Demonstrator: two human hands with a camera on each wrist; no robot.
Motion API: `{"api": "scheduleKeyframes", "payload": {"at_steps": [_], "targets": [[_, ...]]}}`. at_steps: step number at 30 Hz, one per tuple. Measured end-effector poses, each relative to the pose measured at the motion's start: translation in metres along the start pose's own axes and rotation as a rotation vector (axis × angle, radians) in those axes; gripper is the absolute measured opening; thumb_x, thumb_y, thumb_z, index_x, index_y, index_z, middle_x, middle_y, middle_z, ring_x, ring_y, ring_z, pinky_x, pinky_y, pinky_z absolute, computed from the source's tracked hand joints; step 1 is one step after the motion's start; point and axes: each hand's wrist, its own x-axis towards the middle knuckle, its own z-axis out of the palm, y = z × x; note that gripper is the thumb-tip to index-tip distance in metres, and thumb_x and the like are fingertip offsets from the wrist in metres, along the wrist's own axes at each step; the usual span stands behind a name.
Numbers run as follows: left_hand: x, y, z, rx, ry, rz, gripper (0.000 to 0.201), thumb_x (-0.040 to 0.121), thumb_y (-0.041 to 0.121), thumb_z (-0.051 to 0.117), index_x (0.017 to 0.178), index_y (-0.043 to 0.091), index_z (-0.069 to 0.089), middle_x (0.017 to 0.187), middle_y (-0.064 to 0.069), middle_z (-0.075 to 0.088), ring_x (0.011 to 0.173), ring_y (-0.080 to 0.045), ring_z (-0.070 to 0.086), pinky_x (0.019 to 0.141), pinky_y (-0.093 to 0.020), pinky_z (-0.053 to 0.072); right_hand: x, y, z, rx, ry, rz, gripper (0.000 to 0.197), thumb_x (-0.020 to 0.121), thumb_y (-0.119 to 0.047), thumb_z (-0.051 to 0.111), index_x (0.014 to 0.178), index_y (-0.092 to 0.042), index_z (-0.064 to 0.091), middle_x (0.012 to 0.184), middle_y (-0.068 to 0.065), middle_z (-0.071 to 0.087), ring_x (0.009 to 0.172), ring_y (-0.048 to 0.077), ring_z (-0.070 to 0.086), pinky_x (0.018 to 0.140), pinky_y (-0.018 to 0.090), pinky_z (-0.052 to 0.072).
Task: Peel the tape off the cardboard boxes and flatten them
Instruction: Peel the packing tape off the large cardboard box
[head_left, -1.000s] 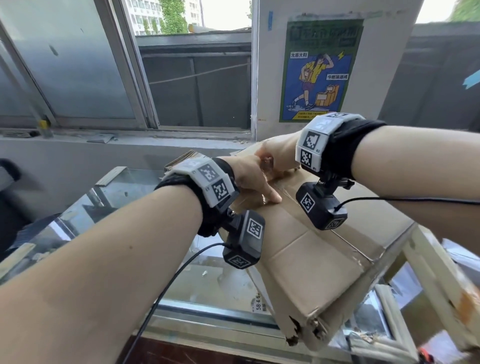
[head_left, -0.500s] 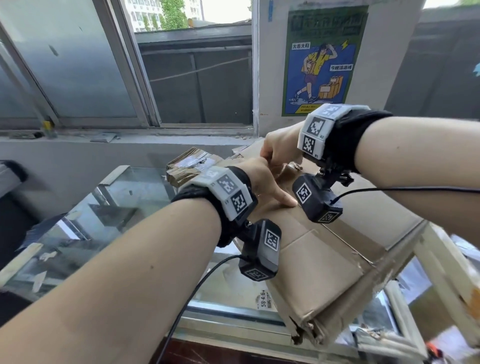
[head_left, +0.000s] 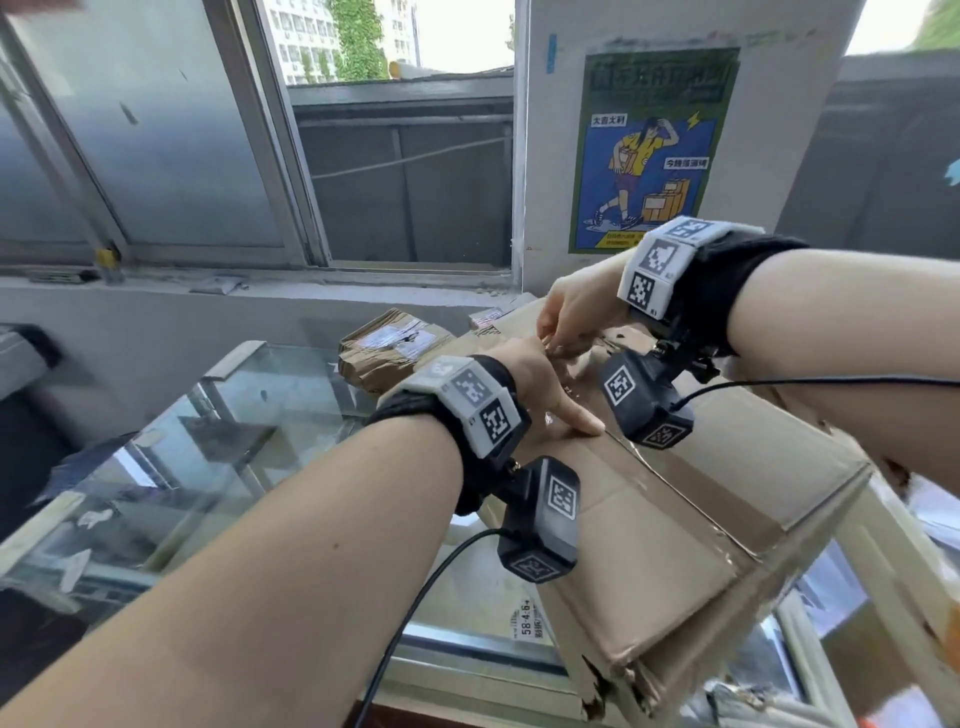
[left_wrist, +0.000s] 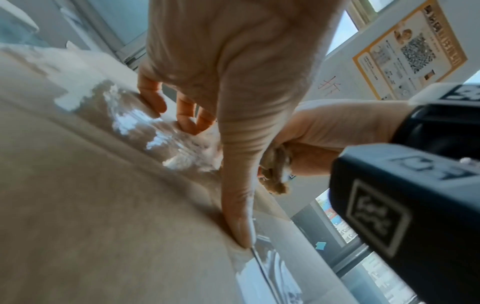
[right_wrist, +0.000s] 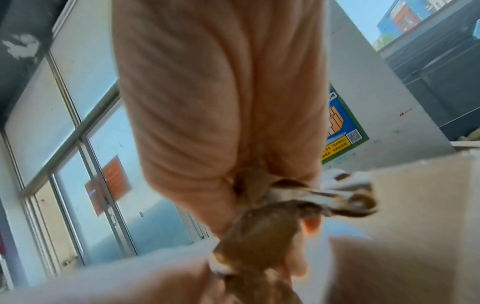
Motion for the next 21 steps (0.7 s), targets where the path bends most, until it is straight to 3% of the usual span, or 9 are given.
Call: {"api": "scheduleKeyframes", "payload": {"at_steps": [2,4,7,9,11,13,14,17,21], "targets": [[-0.002,0.002,-0.002,0.020,-0.001,0.017,0.091,0.038,0.058,0.090,0.116,0.022,0.057,0.107,0.005,0.065,0.103,-0.021,0.059,0.093,-0.039,0.049,-0.002,0.001,-0.007,0.089,-0.064,0.007,0.018,0.084,0.005,0.051,0.069,-0.006,0.056,0.062,0.006,0.053,0.052,0.012,0.046,0.047,0.018,0.035],[-0.001,0.001,-0.007,-0.004,-0.013,0.031,0.085,0.039,0.054,0.092,0.111,0.023,0.059,0.102,0.005,0.066,0.101,-0.021,0.061,0.087,-0.037,0.051,-0.011,0.001,-0.012,0.191,-0.184,0.011,0.014,0.076,-0.004,0.054,0.064,-0.009,0.047,0.065,0.008,0.047,0.059,0.018,0.043,0.053,0.024,0.031],[-0.003,-0.006,-0.018,-0.040,-0.032,0.044,0.069,0.052,0.030,0.094,0.110,0.016,0.058,0.100,-0.002,0.067,0.094,-0.023,0.063,0.076,-0.035,0.054,-0.023,0.002,-0.015,0.159,-0.288,0.026,0.024,0.091,-0.015,0.052,0.068,-0.009,0.047,0.071,0.005,0.050,0.059,0.015,0.045,0.054,0.025,0.037],[-0.004,-0.013,-0.025,-0.076,-0.040,0.048,0.069,0.056,0.017,0.092,0.115,0.015,0.056,0.111,-0.007,0.066,0.102,-0.026,0.064,0.088,-0.042,0.055,-0.024,-0.001,-0.007,-0.101,-0.155,0.067,0.012,0.091,-0.015,0.058,0.094,-0.003,0.056,0.089,0.010,0.057,0.068,0.013,0.053,0.051,0.019,0.044],[-0.009,-0.017,-0.028,-0.111,-0.039,0.057,0.081,0.058,0.009,0.090,0.127,0.015,0.049,0.120,-0.004,0.061,0.110,-0.022,0.060,0.097,-0.040,0.051,-0.018,-0.003,0.000,-0.343,-0.043,0.069,0.045,0.086,-0.016,0.066,0.126,-0.006,0.050,0.114,0.007,0.058,0.093,0.017,0.059,0.065,0.023,0.051],[-0.013,-0.019,-0.030,-0.075,-0.034,0.044,0.087,0.060,0.015,0.090,0.134,0.016,0.045,0.129,0.002,0.055,0.114,-0.018,0.054,0.098,-0.035,0.047,-0.012,-0.007,0.003,-0.396,-0.031,0.065,0.062,0.082,-0.016,0.071,0.136,-0.016,0.042,0.130,0.005,0.052,0.108,0.022,0.059,0.080,0.030,0.053],[-0.016,-0.021,-0.030,-0.018,-0.026,0.040,0.088,0.060,0.024,0.091,0.135,0.019,0.045,0.130,0.004,0.052,0.114,-0.017,0.051,0.096,-0.034,0.046,-0.012,-0.011,0.005,-0.417,-0.034,0.052,0.064,0.080,-0.016,0.073,0.136,-0.019,0.042,0.132,0.004,0.050,0.110,0.023,0.058,0.080,0.031,0.052],[-0.022,-0.030,-0.028,0.129,-0.010,0.022,0.091,0.054,0.049,0.089,0.131,0.029,0.046,0.132,0.006,0.048,0.115,-0.017,0.049,0.096,-0.038,0.046,-0.013,-0.015,0.005,-0.465,-0.006,0.037,0.058,0.081,-0.012,0.070,0.134,-0.015,0.046,0.126,0.005,0.051,0.097,0.019,0.057,0.061,0.025,0.048],[-0.025,-0.038,-0.019,0.135,0.007,0.031,0.091,0.054,0.060,0.083,0.131,0.035,0.043,0.139,0.003,0.039,0.125,-0.021,0.042,0.105,-0.041,0.039,-0.011,-0.022,0.001,-0.055,-0.009,-0.042,0.042,0.092,0.008,0.041,0.133,0.003,0.044,0.105,0.025,0.059,0.056,0.014,0.050,0.039,0.017,0.043]]}}
